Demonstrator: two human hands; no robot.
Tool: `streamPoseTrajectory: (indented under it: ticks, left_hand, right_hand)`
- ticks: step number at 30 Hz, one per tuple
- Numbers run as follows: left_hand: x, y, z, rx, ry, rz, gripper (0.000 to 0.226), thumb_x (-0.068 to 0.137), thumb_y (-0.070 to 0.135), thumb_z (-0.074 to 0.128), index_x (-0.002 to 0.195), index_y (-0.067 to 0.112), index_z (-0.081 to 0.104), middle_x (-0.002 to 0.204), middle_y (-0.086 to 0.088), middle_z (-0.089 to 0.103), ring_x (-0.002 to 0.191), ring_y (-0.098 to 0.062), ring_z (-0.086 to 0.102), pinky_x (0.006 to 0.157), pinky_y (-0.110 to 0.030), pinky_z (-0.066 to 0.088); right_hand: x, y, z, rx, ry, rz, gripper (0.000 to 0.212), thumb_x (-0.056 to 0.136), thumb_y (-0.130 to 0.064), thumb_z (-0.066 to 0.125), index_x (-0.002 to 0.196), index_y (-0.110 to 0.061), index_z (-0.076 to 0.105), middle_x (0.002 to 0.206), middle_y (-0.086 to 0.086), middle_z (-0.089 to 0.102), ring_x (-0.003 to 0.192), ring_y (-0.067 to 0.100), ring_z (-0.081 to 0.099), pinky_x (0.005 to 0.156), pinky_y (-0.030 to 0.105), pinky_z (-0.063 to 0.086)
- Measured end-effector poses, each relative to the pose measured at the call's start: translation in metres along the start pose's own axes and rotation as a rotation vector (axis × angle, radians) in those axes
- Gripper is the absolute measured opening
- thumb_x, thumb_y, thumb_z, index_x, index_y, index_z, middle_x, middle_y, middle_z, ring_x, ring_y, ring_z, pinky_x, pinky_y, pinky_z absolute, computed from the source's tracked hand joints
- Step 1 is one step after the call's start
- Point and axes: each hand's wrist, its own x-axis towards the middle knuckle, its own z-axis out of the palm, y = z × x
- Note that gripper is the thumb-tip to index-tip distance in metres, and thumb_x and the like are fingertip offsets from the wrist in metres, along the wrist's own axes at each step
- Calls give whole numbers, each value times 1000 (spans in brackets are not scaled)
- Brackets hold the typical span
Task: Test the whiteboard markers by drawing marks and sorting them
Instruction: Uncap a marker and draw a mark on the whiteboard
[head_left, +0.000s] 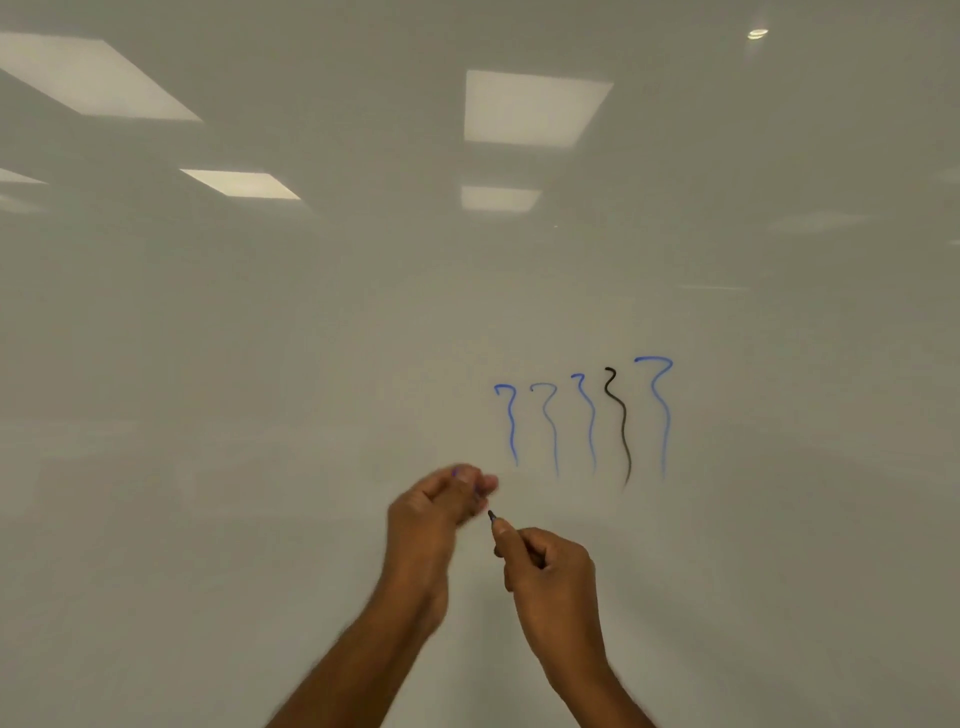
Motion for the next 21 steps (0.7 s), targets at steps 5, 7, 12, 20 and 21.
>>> streamPoseTrajectory:
  ticks: [5,7,12,20,21]
  left_hand:
    - [35,8,-28,261,150,248,13,100,25,60,99,21,72,94,6,78,93,-5,71,88,-24,53]
    - [41,-4,-37,478,133,407,13,100,30,58,99,25,70,94,10,75,91,0,67,83,-18,51]
    - [74,-26,-60,749,81,596,45,102,35,47,145,21,50,148,8,51,138,-4,43,114,-25,36]
    - [113,-43,-80,1108,83,893,48,107,36,35,150,15,40,157,-4,36,146,-4,20,120,-29,25]
    - [116,-44,-81,1123,93,967,48,105,32,39,148,11,43,155,-3,37,146,-9,23,121,-26,22]
  right_hand:
    - [-3,6,-8,-17,-66,78,30,98,-34,57,80,-17,74,60,2,64,51,6,49,56,23,42]
    - [1,-2,-11,51,-129,108,18,102,-22,53,100,-28,71,74,1,73,60,8,57,59,23,47]
    - [8,-16,-11,353,-99,139,26,100,-3,53,104,-18,73,92,15,76,69,19,66,63,28,53]
    - [33,-7,-2,718,-121,240,28,99,2,50,115,-7,71,100,20,72,87,26,67,80,36,56]
    - [35,-7,3,600,-95,157,23,97,-5,58,114,-13,72,100,16,73,88,24,68,79,35,56]
